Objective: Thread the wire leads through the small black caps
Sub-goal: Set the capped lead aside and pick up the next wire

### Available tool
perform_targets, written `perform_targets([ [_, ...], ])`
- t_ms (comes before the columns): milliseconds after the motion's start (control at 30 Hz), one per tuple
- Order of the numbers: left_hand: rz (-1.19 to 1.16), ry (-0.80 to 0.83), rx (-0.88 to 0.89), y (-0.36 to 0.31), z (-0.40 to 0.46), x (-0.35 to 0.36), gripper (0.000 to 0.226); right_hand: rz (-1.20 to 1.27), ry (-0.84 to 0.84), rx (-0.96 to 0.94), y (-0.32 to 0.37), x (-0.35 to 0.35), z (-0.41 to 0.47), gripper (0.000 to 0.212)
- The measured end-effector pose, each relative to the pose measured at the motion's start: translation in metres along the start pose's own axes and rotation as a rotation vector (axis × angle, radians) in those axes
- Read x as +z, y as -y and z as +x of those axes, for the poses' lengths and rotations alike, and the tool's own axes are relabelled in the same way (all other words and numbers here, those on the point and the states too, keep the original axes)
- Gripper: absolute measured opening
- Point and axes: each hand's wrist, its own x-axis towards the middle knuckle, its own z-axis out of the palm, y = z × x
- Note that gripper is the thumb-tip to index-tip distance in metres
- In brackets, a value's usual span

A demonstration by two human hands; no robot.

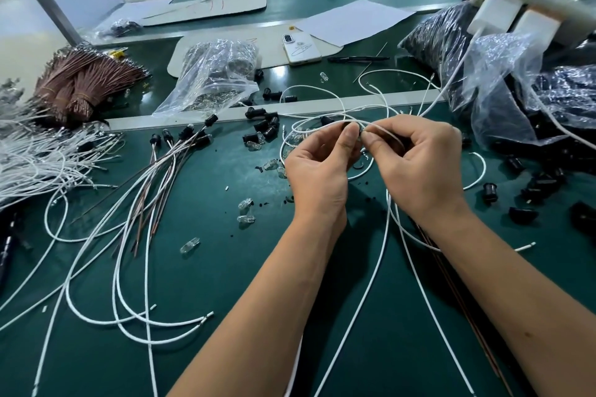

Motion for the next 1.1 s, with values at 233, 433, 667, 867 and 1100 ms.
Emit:
perform_targets([
  [233,0.089,-0.004,0.104,-0.010,0.010,-0.005,0.012,0.210,0.076,0.144,-0.008,0.000,0.009,0.005],
  [433,0.128,0.049,0.156,-0.011,0.010,-0.004,0.019,0.290,0.105,0.148,-0.012,-0.005,0.010,0.007],
  [667,0.063,0.079,0.123,-0.011,0.007,-0.002,0.019,0.351,0.121,0.158,-0.008,-0.007,0.010,0.008],
  [867,0.012,0.062,0.065,-0.011,0.007,-0.002,0.019,0.368,0.105,0.163,-0.006,-0.004,0.008,0.008],
  [1100,0.022,0.058,0.065,-0.013,0.008,-0.002,0.018,0.381,0.159,0.165,-0.010,-0.010,0.012,0.007],
])
